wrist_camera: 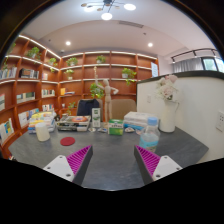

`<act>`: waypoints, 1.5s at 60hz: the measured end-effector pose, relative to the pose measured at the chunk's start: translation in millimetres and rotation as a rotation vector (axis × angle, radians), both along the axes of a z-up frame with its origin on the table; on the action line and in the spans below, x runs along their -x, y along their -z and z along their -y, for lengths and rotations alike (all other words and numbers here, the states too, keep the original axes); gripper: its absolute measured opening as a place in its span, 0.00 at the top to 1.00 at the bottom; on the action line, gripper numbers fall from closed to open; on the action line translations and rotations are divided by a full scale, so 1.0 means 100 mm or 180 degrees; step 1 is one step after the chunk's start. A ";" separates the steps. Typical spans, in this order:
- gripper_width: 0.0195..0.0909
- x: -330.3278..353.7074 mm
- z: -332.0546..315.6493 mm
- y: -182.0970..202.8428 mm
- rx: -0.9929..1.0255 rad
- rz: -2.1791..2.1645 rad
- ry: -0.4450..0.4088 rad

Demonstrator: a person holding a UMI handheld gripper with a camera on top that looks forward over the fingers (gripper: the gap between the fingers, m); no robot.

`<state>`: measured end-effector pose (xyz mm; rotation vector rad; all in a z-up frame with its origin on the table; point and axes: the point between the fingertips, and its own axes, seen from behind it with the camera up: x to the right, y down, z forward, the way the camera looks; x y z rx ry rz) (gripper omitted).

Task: Pour water

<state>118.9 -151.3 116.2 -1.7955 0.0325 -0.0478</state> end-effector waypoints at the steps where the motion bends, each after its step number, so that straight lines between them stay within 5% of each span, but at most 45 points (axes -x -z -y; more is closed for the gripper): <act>1: 0.08 -0.11 0.00 0.04 -0.0009 0.0006 0.0050; 12: 0.09 -1.02 -0.17 0.20 -0.0099 0.0164 0.0451; 29: 0.10 -1.37 -0.88 0.32 -0.0052 0.0158 0.0362; 34: 0.26 -1.35 -1.01 0.37 -0.0020 0.0179 0.0279; 36: 0.37 -1.35 -1.04 0.39 -0.0025 0.0200 0.0261; 38: 0.59 -1.33 -1.08 0.38 -0.0047 0.0216 0.0230; 53: 0.89 -1.29 -1.15 0.37 -0.0118 0.0273 0.0170; 69: 0.89 -1.08 -1.19 0.25 -0.0058 0.0569 0.0123; 90: 0.89 0.81 -1.88 -0.30 -0.0122 0.2745 -0.0615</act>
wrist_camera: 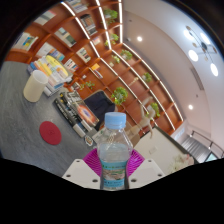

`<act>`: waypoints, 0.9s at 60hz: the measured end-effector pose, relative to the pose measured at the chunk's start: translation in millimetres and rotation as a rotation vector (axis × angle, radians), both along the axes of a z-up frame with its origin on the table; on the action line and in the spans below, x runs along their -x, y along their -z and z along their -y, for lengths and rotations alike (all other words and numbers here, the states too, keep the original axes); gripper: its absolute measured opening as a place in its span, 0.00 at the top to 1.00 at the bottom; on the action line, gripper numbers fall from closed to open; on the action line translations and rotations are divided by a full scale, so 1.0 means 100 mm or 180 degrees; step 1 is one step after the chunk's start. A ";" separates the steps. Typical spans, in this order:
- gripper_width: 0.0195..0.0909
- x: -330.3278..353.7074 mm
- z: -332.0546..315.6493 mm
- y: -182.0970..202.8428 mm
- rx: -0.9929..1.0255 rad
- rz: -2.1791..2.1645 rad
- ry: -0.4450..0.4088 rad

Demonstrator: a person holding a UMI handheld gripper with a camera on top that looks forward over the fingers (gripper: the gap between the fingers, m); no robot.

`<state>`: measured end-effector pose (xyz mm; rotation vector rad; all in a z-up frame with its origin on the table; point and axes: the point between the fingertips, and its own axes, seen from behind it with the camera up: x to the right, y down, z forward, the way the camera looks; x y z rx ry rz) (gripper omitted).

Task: Pour water

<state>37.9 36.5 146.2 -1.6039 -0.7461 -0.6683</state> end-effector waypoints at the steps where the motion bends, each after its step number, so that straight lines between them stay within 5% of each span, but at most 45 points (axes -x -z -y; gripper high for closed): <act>1: 0.89 0.13 -0.03 -0.01 0.0005 0.0105 -0.0024; 24: 0.89 1.97 -0.55 -0.03 -0.0388 0.2429 -0.0641; 54: 0.86 2.65 -0.70 -0.15 -0.0963 0.4103 -0.0790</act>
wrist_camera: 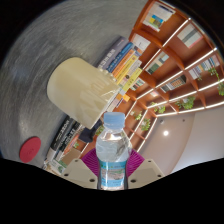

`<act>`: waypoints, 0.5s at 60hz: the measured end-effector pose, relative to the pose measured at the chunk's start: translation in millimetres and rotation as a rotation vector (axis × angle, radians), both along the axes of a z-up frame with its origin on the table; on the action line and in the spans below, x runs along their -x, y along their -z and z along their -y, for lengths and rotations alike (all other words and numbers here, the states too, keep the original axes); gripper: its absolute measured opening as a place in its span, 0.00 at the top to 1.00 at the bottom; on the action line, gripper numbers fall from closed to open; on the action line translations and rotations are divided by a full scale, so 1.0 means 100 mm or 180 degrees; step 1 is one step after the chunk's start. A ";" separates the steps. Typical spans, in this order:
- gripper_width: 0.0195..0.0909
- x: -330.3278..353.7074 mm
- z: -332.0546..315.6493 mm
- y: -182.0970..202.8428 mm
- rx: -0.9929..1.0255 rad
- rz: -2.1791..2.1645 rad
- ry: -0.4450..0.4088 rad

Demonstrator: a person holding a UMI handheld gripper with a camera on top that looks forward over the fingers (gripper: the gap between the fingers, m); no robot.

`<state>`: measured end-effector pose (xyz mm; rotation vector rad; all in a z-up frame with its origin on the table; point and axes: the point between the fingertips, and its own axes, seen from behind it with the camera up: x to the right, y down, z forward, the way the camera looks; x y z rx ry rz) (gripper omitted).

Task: Pour water

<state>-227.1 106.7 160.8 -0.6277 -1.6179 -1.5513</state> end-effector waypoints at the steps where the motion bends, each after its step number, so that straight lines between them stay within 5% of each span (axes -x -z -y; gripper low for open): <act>1: 0.86 0.00 0.01 0.00 0.0019 -0.0063 -0.0011; 21: 0.86 -0.63 0.14 -0.29 0.1276 -0.3949 0.0275; 30: 0.85 -0.62 0.18 0.00 0.2117 -0.5748 0.0262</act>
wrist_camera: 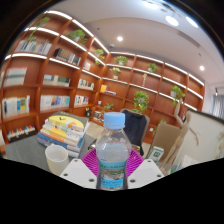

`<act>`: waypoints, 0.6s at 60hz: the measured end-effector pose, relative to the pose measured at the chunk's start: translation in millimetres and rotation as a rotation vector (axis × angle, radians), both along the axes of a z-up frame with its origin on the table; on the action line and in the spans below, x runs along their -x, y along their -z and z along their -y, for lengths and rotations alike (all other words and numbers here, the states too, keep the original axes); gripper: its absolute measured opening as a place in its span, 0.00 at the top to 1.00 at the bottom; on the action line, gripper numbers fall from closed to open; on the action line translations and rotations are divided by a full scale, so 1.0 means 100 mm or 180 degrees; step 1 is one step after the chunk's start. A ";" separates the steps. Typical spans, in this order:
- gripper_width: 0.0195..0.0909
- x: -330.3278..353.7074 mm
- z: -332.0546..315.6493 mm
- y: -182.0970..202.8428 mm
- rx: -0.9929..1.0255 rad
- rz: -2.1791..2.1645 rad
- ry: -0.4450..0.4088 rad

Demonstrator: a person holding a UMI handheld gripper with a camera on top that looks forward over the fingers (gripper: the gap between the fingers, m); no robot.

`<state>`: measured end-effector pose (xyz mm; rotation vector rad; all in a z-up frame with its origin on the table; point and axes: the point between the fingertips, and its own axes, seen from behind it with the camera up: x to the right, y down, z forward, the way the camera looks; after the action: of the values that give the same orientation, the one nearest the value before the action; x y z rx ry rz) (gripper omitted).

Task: Pour water

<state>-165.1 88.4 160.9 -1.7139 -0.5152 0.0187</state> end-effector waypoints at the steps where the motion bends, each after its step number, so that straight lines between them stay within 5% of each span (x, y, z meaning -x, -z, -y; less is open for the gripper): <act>1: 0.85 -0.21 -0.03 -0.06 0.0039 -0.0118 -0.0035; 29: 0.83 -0.38 -0.06 0.88 0.0342 -0.0805 0.0022; 36: 0.84 -0.40 -0.05 0.87 0.0194 -0.0705 0.0057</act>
<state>-125.4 93.3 74.2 -1.7503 -0.3374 0.2110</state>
